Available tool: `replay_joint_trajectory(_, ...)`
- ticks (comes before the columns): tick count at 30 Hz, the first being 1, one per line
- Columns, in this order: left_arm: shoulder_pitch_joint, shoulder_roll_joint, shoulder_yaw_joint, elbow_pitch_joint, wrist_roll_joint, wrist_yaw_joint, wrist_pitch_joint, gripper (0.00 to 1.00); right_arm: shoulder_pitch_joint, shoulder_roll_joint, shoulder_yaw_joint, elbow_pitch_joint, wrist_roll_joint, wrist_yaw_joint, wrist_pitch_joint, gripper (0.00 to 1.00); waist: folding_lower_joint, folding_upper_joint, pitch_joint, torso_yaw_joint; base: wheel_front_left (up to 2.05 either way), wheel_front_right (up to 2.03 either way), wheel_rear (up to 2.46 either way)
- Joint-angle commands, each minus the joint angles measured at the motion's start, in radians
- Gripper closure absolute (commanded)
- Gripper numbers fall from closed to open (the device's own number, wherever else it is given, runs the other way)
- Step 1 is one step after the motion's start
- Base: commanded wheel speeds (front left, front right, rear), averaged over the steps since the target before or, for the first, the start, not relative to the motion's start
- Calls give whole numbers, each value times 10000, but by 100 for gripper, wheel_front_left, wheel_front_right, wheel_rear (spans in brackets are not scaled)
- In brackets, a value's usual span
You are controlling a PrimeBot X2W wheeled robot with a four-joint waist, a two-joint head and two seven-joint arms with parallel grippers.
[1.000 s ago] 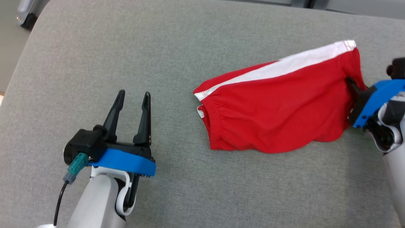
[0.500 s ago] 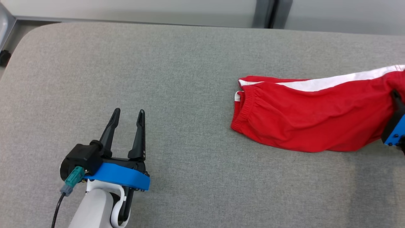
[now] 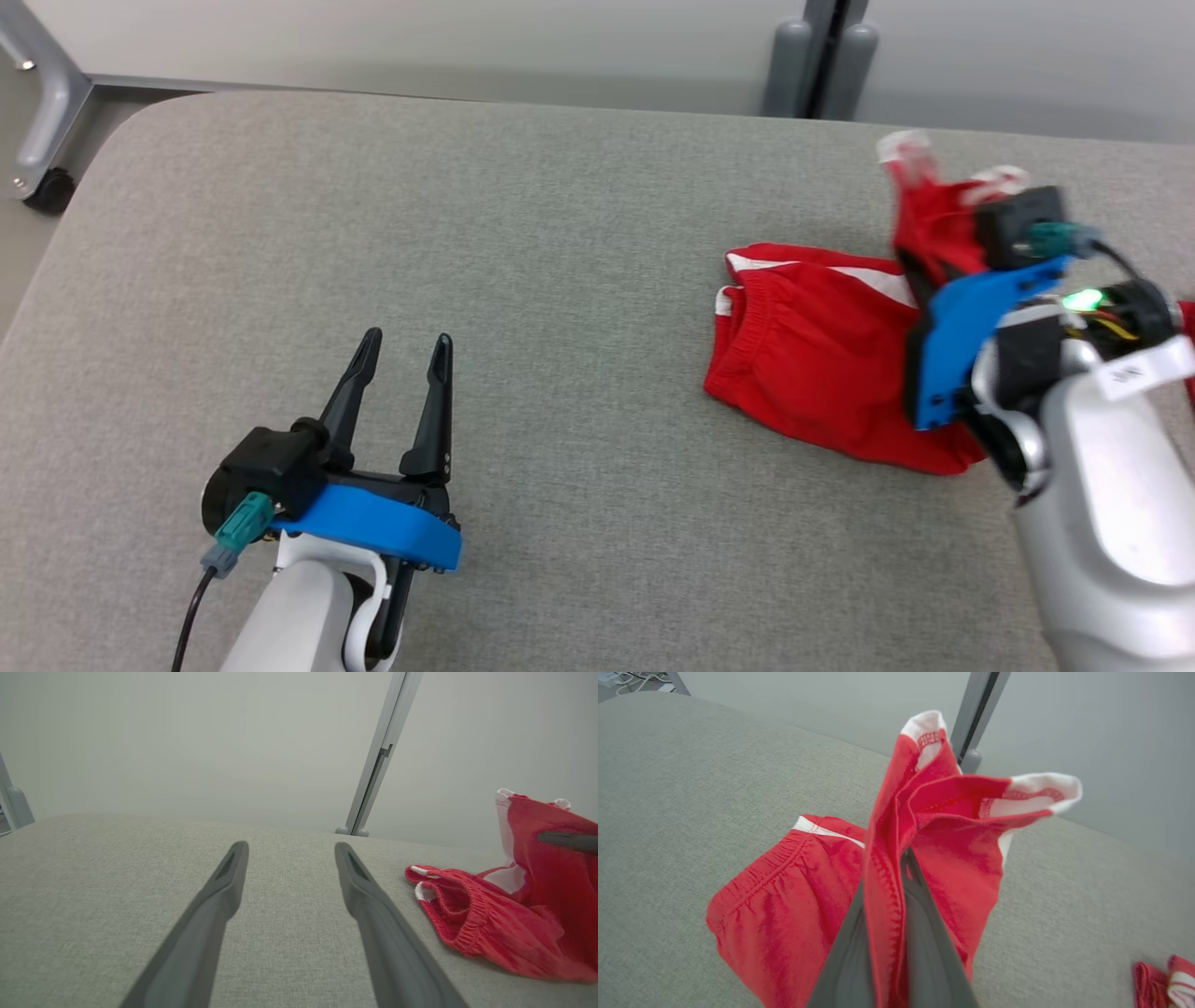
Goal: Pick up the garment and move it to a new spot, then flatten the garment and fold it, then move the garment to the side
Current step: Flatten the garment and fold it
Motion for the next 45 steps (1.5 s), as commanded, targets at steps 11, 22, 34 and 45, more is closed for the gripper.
replay_joint_trajectory(11, -541, -131, -457, 91, -162, -22, -44, 0, -1238, 869, 1480, 2654, 650, 1, -195, 0, 1, 0, 429, 856, 0, 0, 0)
replay_joint_trajectory(22, -194, -17, -116, 161, -87, -22, -44, 0, -1283, 581, 1856, 1393, 2914, 1, -2398, 0, 1, 0, -67, 311, 0, 0, 0)
replay_joint_trajectory(34, 399, 35, 178, 159, -3, -23, -44, 0, 1480, -668, -3, 98, 1526, 1, -3336, 0, 1, 0, -790, -557, 0, 0, 0)
replay_joint_trajectory(45, -333, 315, -214, 267, 115, -23, -44, 0, 721, 600, 1241, 2497, 357, 1, -4009, 100, 1, 0, -203, -301, 0, 0, 0)
